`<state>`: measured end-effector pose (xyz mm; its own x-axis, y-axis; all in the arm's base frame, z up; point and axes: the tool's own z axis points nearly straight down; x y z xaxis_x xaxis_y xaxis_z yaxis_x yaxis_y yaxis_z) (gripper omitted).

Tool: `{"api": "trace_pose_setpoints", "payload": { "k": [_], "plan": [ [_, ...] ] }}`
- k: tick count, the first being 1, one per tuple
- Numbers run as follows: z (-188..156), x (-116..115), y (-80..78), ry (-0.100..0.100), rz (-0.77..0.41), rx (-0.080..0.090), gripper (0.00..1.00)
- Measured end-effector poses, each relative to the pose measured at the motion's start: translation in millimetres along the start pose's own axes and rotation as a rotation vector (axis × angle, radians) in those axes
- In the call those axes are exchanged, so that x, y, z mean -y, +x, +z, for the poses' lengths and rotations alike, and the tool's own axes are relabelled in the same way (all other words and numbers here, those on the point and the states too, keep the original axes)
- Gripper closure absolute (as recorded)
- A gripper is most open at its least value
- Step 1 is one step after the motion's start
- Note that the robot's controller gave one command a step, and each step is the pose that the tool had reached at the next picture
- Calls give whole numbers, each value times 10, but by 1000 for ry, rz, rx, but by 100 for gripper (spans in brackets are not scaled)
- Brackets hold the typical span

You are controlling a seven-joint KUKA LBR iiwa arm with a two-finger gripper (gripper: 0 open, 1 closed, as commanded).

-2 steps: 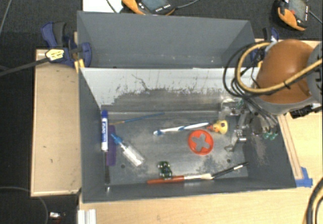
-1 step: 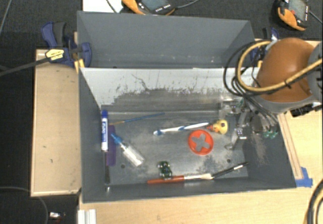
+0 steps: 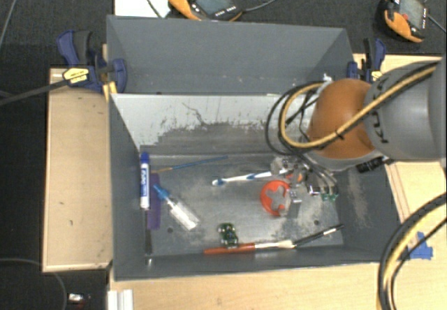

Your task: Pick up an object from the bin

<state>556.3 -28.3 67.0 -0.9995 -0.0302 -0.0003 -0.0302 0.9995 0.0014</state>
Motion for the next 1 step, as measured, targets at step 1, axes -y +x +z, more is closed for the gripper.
{"api": "trace_pose_setpoints", "payload": {
  "k": [1],
  "plan": [
    [-451, -109, 490, 1, 292, 12, 0]
  ]
}}
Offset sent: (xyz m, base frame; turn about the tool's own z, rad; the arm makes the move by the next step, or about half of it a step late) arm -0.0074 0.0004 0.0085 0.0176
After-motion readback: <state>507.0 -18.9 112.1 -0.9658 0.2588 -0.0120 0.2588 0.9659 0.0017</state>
